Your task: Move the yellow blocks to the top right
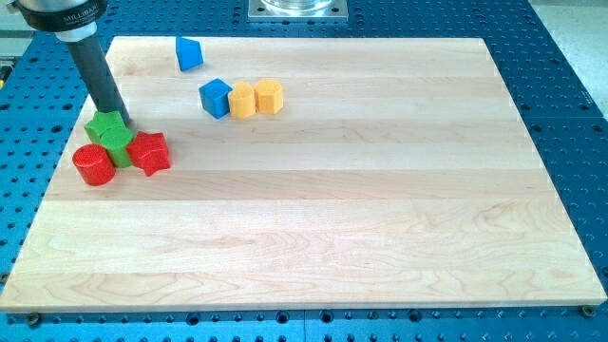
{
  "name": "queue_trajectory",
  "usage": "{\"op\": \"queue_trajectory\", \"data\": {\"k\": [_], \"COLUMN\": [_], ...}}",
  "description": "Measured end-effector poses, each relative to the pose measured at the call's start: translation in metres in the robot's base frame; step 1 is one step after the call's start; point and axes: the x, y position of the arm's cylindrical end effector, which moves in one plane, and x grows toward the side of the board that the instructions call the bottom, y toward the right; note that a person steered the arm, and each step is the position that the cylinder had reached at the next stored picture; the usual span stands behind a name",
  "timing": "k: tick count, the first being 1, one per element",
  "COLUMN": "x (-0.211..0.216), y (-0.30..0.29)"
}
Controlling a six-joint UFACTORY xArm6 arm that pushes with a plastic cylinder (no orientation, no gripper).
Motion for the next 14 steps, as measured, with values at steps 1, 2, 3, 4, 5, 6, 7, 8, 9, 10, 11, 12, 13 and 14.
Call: {"op": "queue_trajectory", "data": {"k": [1, 2, 3, 4, 5, 6, 7, 8, 9, 10, 11, 12, 13, 14], "x": [-0.009, -0.011, -0.019, -0.037, -0.059, -0.071, -0.063, -0.048, -0.042, -0.047, -0.066, -0.069, -0.082, -0.116], "y": [0.052, 0.113, 0.173, 0.208, 0.252, 0.316, 0.324, 0.318, 0.353, 0.395, 0.420, 0.456, 0.464, 0.471]}}
